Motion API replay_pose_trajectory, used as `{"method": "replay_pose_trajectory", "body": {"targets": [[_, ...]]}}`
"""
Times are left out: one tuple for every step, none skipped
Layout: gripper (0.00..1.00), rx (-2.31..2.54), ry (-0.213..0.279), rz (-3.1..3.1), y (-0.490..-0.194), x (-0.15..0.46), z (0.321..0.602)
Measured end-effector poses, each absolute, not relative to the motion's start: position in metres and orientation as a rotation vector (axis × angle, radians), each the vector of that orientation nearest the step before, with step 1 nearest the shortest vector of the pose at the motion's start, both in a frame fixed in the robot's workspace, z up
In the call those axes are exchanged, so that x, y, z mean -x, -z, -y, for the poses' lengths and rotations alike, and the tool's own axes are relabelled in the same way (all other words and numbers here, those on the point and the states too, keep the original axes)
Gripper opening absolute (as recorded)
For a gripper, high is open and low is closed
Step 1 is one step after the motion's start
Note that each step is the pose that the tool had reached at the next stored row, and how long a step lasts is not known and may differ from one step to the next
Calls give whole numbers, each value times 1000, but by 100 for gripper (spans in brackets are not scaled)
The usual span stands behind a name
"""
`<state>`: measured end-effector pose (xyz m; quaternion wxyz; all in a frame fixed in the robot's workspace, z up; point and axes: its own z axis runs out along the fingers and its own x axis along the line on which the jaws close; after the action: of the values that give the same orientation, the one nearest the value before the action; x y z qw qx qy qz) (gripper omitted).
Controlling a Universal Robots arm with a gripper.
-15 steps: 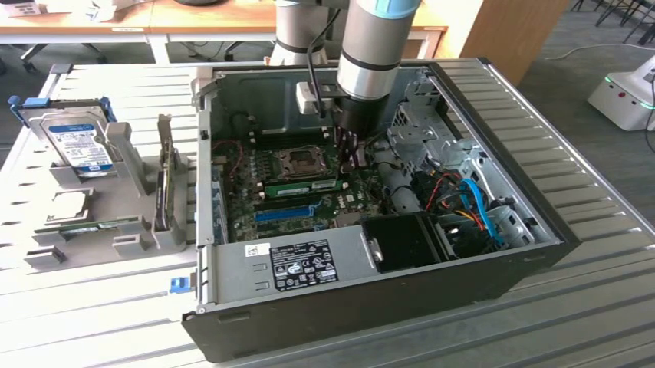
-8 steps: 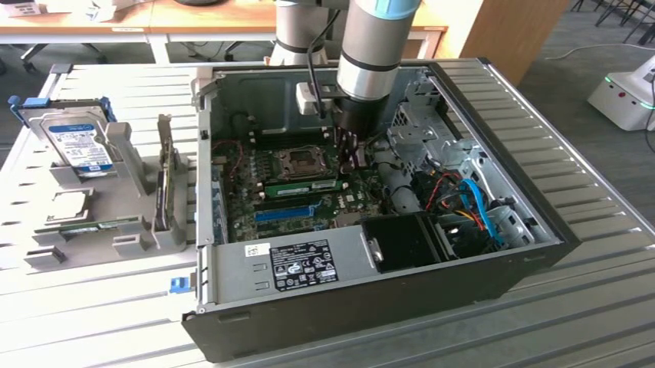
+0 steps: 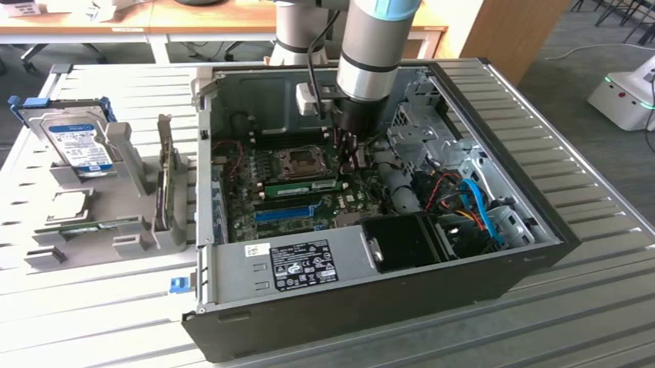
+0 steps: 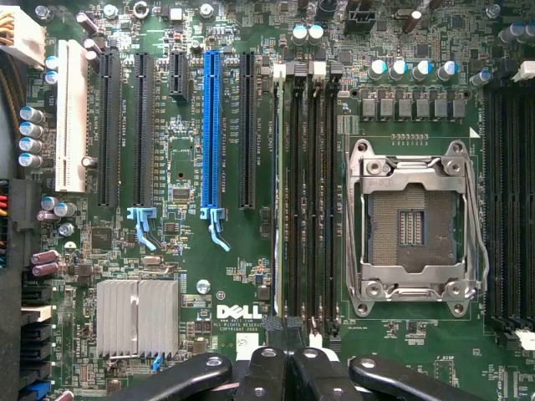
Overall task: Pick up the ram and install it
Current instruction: 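Press down the ram until it locks into place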
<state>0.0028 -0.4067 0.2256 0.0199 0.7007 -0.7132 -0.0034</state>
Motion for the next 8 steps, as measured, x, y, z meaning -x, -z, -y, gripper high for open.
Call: {"method": "replay_pose_trajectory", "body": {"targets": [[11,-2174,11,2212,-226,-3,407],[11,-2174,11,2213,-226,-3,407],[11,-2174,11,2213,-225,-3,407],[11,-2174,11,2213,-225,-3,407],[11,-2174,11,2213,-224,-3,407],[11,-2174,10,2212,-224,-3,407],[11,-2174,11,2212,-224,-3,407],[11,-2174,11,2212,-224,-3,407]]}}
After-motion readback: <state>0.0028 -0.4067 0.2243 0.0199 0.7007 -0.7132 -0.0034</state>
